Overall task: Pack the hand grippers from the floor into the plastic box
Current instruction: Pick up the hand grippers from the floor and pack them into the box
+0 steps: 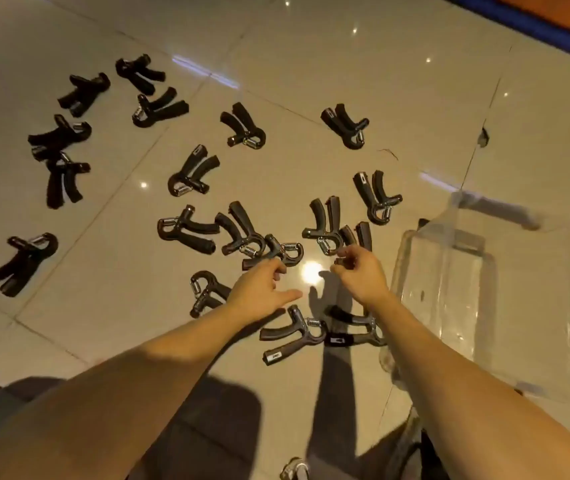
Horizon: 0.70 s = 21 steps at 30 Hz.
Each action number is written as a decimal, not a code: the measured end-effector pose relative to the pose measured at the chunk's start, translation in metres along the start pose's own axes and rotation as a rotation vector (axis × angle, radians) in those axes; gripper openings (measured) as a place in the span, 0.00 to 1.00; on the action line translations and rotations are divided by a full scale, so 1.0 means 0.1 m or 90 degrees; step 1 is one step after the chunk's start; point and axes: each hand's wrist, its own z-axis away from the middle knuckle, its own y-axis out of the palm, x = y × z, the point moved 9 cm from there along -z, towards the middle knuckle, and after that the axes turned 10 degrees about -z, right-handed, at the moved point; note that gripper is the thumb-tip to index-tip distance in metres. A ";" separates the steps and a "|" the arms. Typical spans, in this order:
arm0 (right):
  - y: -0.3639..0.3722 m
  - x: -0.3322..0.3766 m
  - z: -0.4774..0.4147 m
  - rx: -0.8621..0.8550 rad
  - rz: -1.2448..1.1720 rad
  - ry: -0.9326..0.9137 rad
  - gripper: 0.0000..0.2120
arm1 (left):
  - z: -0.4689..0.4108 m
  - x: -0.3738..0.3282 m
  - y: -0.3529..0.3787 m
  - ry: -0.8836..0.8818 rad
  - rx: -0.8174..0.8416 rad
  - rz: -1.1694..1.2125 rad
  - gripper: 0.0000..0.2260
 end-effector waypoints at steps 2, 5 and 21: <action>0.12 -0.23 0.07 -0.004 0.000 0.031 0.17 | 0.03 0.06 0.25 0.013 0.020 -0.055 0.33; 0.27 -0.55 0.25 0.003 0.029 0.034 0.17 | 0.16 0.18 0.54 0.035 -0.002 -0.105 0.38; 0.45 -1.18 0.86 0.073 0.513 -0.134 0.29 | 0.61 0.49 1.10 -0.004 -0.102 -0.221 0.24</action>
